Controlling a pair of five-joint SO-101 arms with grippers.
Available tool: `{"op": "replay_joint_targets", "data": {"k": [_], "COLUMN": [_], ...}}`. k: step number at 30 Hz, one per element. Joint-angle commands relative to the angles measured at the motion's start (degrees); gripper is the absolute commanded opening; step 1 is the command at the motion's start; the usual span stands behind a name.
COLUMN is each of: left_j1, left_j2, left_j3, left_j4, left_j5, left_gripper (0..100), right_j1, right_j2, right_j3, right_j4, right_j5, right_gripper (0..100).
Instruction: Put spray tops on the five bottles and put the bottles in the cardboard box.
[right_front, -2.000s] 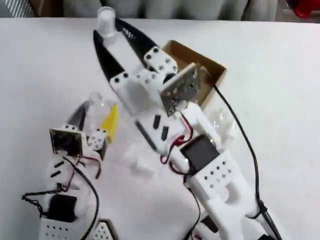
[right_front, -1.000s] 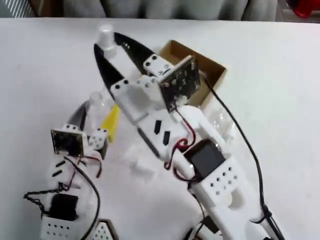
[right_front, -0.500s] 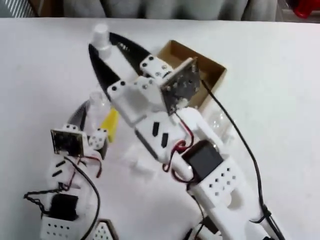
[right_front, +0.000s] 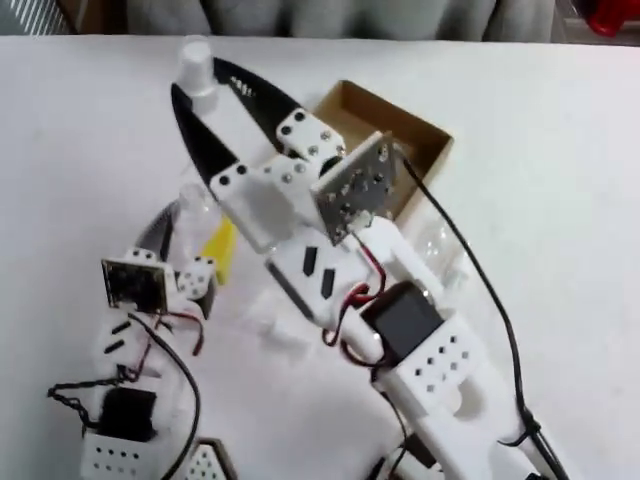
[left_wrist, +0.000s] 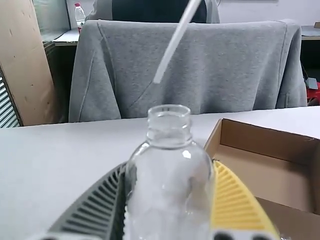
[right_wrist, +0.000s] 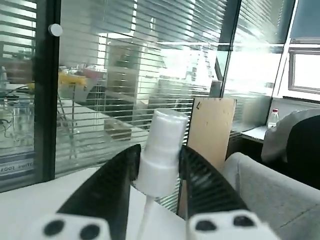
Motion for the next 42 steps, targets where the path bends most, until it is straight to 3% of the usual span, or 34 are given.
{"op": "replay_joint_targets", "data": {"k": [1, 7, 42], "left_j1": [0.31, 0.31, 0.31], "left_j2": [-1.19, -1.19, -1.19], "left_j3": [-0.44, -0.44, -0.44], "left_j4": [-2.29, -2.29, -2.37], "left_j5": [0.09, 0.09, 0.09], "left_gripper": [2, 2, 2], "right_j1": [-0.57, -0.57, -3.65], "right_j2": [-0.75, -0.66, 7.34], "right_j3": [-1.76, -5.27, -5.1], "right_j4": [2.42, 9.19, 7.34], "right_j5": [1.05, 0.7, 0.53], "right_gripper": [1.5, 1.5, 1.5]}}
